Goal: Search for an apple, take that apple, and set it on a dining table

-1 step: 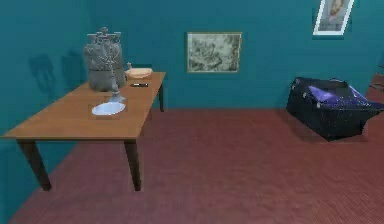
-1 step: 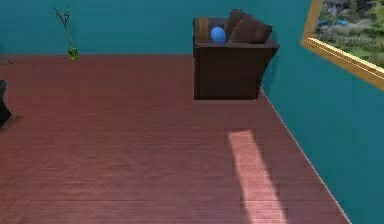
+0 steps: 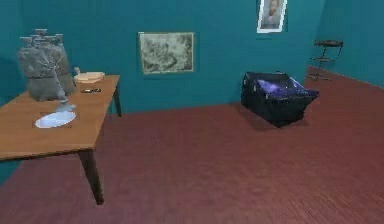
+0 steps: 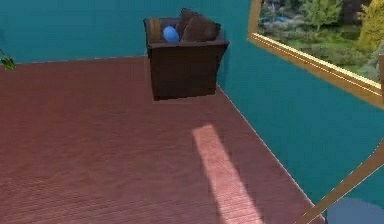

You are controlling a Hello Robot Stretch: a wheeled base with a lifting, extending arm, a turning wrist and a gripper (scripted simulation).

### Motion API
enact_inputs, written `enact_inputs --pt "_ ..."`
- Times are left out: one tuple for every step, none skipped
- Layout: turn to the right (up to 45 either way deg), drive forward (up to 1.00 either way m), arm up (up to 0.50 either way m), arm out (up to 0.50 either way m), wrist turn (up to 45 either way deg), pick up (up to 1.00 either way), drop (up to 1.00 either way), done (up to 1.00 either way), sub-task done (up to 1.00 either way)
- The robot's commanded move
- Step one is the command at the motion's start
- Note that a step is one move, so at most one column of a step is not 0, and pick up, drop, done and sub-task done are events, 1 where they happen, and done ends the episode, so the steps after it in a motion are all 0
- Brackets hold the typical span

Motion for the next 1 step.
enact_inputs --pt "0.0 0.25 0.00 0.00 0.0 0.00 0.00 0.00 0.00"
